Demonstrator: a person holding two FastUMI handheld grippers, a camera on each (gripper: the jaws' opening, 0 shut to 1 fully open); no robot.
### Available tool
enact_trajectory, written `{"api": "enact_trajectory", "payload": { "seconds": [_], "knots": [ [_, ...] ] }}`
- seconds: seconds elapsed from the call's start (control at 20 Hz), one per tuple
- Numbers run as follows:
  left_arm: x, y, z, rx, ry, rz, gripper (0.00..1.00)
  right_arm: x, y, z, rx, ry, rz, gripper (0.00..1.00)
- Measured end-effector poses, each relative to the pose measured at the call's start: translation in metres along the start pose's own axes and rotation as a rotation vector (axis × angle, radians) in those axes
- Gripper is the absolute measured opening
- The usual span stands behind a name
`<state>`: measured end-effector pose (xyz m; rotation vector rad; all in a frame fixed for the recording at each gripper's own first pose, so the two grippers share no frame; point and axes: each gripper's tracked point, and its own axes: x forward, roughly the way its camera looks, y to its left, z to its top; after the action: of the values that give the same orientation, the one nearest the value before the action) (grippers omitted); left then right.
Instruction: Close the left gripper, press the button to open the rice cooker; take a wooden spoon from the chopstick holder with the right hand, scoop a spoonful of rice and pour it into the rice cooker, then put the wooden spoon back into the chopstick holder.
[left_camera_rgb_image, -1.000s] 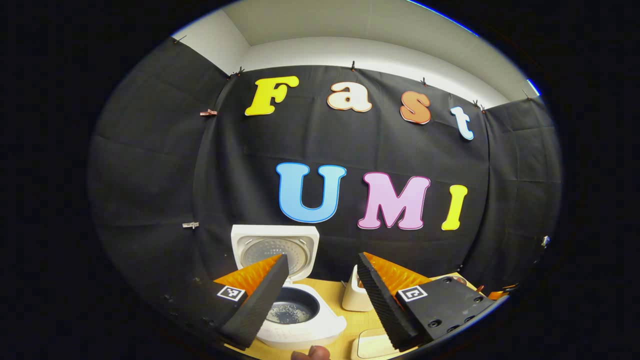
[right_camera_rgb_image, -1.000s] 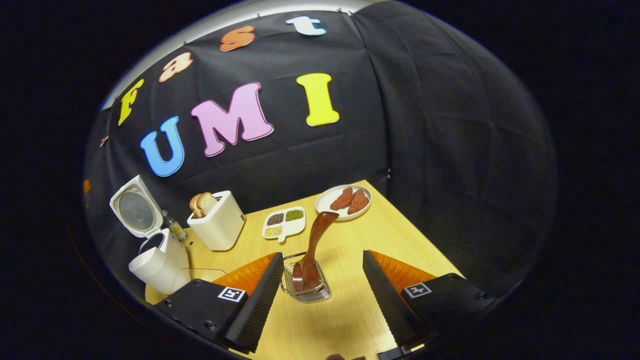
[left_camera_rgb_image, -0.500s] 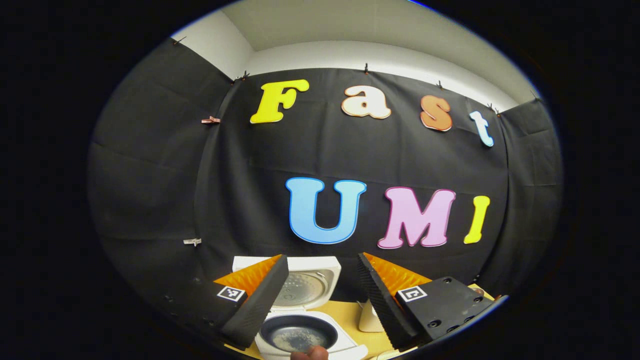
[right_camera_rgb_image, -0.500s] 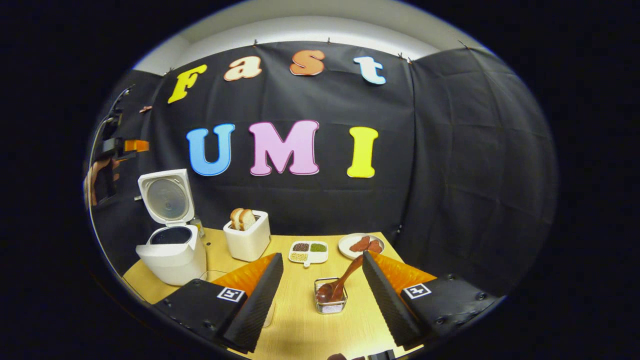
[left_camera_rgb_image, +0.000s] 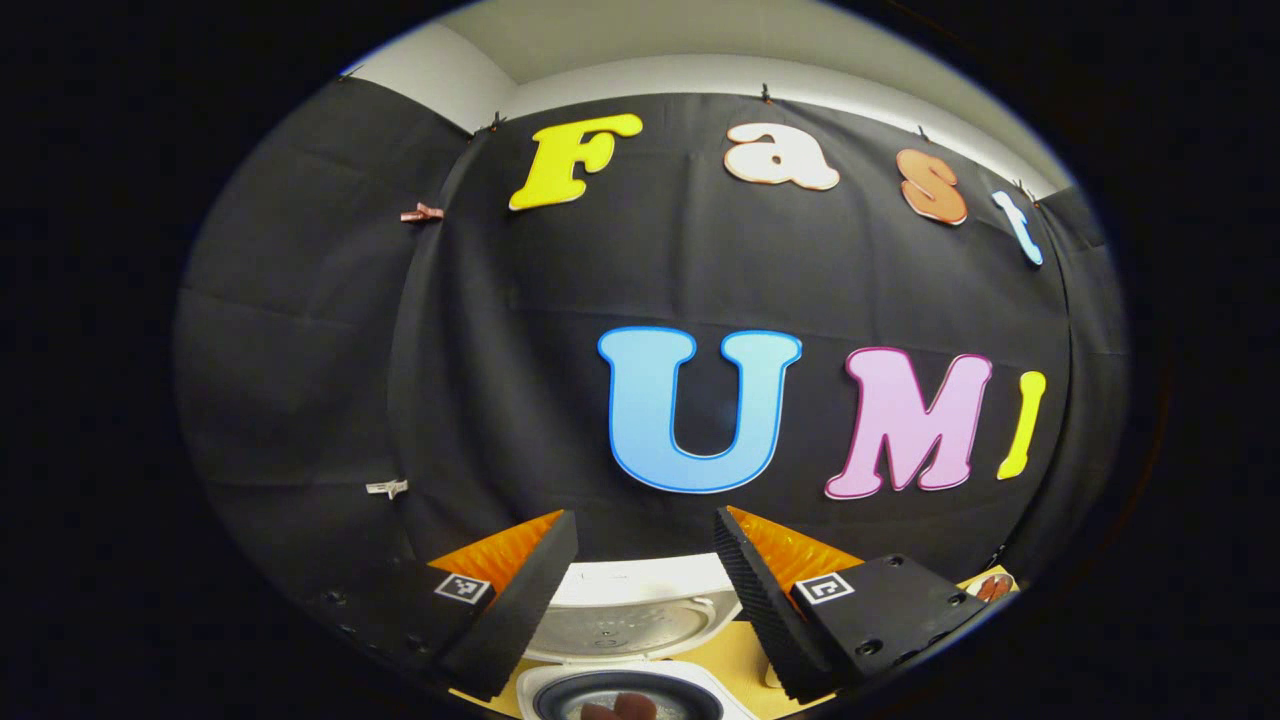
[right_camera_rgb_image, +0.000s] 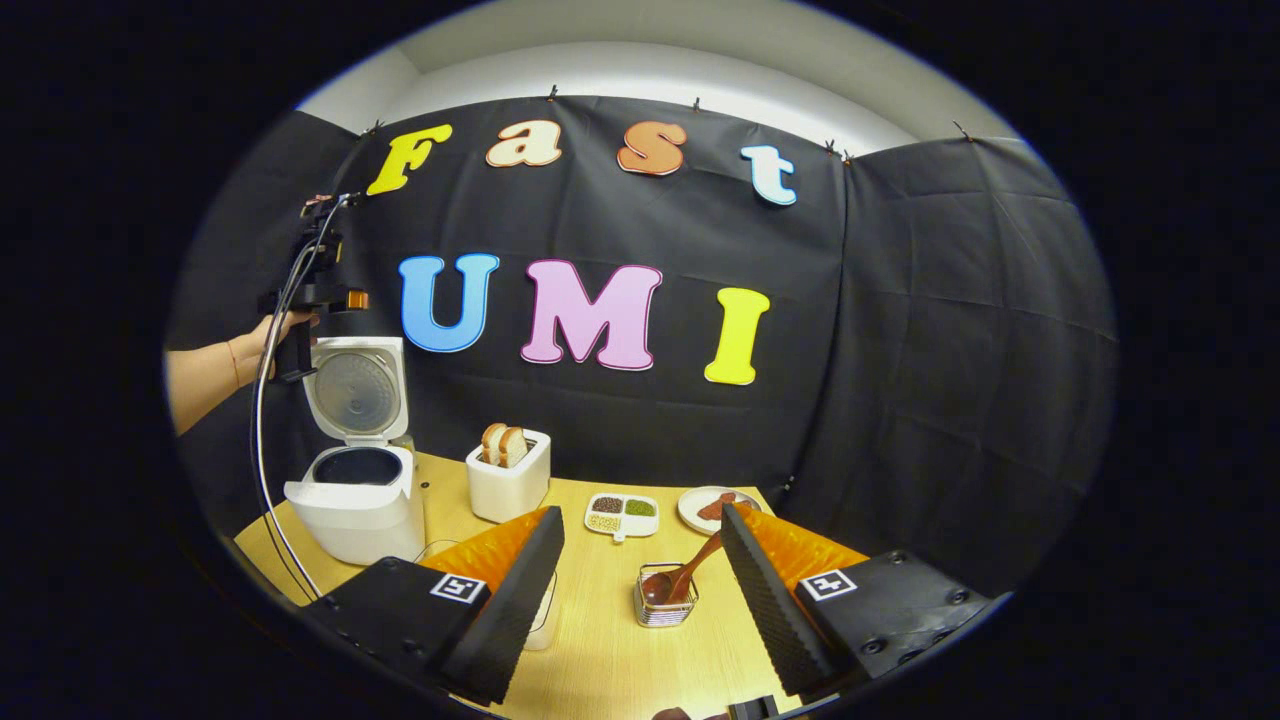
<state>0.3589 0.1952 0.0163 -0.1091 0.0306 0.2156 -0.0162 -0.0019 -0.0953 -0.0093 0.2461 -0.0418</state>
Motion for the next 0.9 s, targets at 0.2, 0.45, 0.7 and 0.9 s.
{"api": "enact_trajectory", "payload": {
  "seconds": [0.2,0.45,0.7,0.9],
  "knots": [
    [0.039,0.013,-0.028,-0.036,0.080,0.044,0.95,-0.008,-0.021,-0.006,0.013,0.015,-0.073,0.98],
    [0.067,0.028,-0.049,0.022,0.160,0.111,0.94,-0.019,-0.042,-0.018,0.039,0.044,-0.134,0.98],
    [0.045,0.022,-0.054,0.054,0.163,0.148,0.98,-0.022,-0.045,-0.021,0.057,0.054,-0.130,0.98],
    [0.000,0.010,-0.070,0.056,0.166,0.146,0.98,-0.019,-0.044,-0.020,0.065,0.059,-0.097,0.98]
  ]
}}
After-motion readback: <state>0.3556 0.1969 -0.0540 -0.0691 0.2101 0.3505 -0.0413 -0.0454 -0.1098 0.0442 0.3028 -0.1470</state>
